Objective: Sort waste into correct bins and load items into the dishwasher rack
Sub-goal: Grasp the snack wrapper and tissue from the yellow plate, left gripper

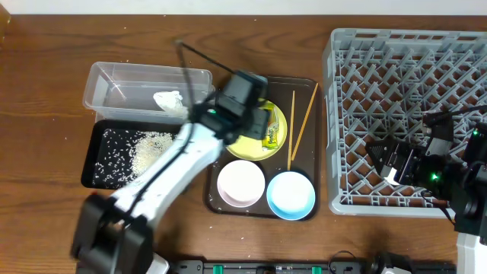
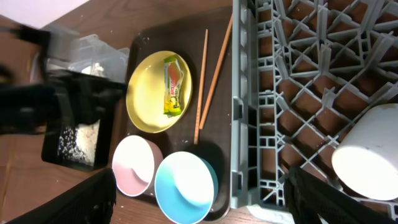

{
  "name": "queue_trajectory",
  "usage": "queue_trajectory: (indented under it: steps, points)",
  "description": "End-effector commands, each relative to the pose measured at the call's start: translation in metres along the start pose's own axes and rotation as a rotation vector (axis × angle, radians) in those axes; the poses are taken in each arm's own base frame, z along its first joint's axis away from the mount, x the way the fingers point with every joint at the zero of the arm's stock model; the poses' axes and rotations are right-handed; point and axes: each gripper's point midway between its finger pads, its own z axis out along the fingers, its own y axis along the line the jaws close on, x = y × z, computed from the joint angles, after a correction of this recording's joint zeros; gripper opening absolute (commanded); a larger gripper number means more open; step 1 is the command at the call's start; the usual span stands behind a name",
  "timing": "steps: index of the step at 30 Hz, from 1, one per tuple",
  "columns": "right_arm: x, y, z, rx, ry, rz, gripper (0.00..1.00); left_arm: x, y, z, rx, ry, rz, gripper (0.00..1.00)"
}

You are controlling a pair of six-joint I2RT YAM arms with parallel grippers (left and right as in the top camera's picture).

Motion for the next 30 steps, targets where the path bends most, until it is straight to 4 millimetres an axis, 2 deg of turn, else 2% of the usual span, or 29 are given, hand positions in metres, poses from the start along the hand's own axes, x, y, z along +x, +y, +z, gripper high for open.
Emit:
queue_trajectory:
  steps: [1,5,9,12,14,15,18,22,24,26,28,30]
  points:
    - [-0.002,0.002,-0.003,-0.002,-0.008,-0.014,0.85,0.025,-0.008,0.042,-0.011,0.097,0.020,0.67]
    - [-0.001,0.002,-0.003,-0.002,-0.004,-0.012,0.85,0.042,-0.012,0.072,-0.017,0.151,0.038,0.66]
    - [0.000,0.002,-0.003,-0.002,0.000,-0.009,0.85,0.055,-0.006,0.090,-0.035,0.194,0.035,0.54]
    - [0.000,0.002,-0.003,-0.002,0.000,-0.009,0.85,0.057,-0.006,0.093,-0.037,0.203,0.034,0.36]
    - [0.000,0.002,-0.003,-0.002,0.000,-0.009,0.85,0.054,-0.006,0.089,-0.035,0.196,0.034,0.13]
    - [0.000,0.002,-0.003,-0.002,0.000,-0.009,0.85,0.051,-0.006,0.084,-0.034,0.191,0.031,0.06]
    - [0.001,0.001,-0.003,-0.001,0.002,-0.009,0.85,0.033,-0.006,0.056,-0.028,0.143,-0.005,0.06]
    - [0.001,0.001,-0.003,-0.001,0.002,-0.015,0.85,-0.005,0.004,-0.006,-0.014,0.009,-0.050,0.06]
    - [0.001,0.001,-0.003,-0.001,0.003,-0.015,0.85,-0.021,0.018,-0.038,-0.017,-0.066,-0.085,0.06]
    - [0.001,0.001,-0.003,-0.001,0.003,-0.015,0.85,-0.033,0.041,-0.067,-0.035,-0.135,-0.136,0.06]
    - [0.001,0.001,-0.003,-0.001,0.003,-0.014,0.85,-0.039,0.067,-0.087,-0.066,-0.180,-0.191,0.06]
    - [0.001,0.001,-0.003,-0.001,0.003,-0.014,0.85,-0.042,0.096,-0.098,-0.105,-0.206,-0.250,0.06]
